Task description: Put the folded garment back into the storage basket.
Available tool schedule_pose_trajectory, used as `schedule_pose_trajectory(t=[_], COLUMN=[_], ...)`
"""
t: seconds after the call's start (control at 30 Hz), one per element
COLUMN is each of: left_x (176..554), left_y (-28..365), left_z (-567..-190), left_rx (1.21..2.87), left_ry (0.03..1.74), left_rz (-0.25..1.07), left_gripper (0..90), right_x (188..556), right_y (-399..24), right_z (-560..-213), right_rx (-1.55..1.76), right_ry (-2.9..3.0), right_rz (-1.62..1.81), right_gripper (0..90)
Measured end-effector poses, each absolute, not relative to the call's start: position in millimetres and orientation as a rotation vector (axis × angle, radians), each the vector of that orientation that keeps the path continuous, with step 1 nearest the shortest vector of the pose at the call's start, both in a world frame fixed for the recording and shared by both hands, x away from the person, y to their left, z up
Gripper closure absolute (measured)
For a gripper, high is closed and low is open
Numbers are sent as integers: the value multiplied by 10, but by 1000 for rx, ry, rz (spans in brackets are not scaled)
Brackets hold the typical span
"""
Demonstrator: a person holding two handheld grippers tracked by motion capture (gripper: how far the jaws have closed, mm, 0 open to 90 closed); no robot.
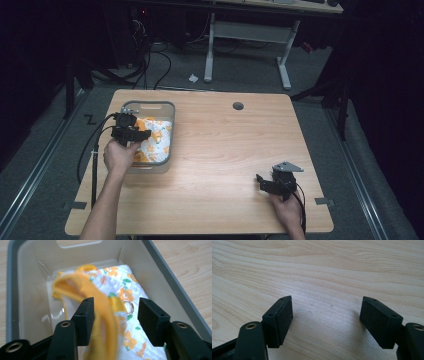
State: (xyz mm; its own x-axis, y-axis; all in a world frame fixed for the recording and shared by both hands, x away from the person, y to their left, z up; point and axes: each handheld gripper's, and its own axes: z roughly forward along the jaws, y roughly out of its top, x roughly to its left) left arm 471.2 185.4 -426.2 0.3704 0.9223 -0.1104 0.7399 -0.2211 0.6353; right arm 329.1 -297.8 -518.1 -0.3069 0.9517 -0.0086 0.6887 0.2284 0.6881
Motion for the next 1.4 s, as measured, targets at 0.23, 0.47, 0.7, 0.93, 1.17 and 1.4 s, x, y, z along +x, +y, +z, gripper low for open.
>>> schedule_pose_trajectory(t=[0.23, 0.47, 0.7, 0.93, 1.17, 1.4], left_x=[4622, 4494, 4364, 4258, 4192, 4126], left_y=[1865, 1795, 1705, 1590, 1519, 1461], left_z=[-4140, -4023, -3941, -3901, -3899, -3860], left_rx=[1959, 1930, 1915, 1927, 1926, 1918], left_ry=[1392, 1318, 1257, 1203, 1179, 1151], left_rz=[419, 432, 449, 457, 448, 450], left_gripper=[438, 421, 408, 405, 402, 400], right_x=[3291, 3290, 3291, 3291, 3291, 3290], right_y=[-2978, -2977, -2978, -2977, -2978, -2977], right_z=[-5181, -5180, -5181, -5181, -5181, -5180], right_rx=[1508, 1508, 1508, 1508, 1508, 1509], right_ry=[2078, 2078, 2078, 2077, 2077, 2078], right_rz=[821, 822, 821, 821, 821, 822], right_gripper=[268, 268, 268, 268, 268, 268])
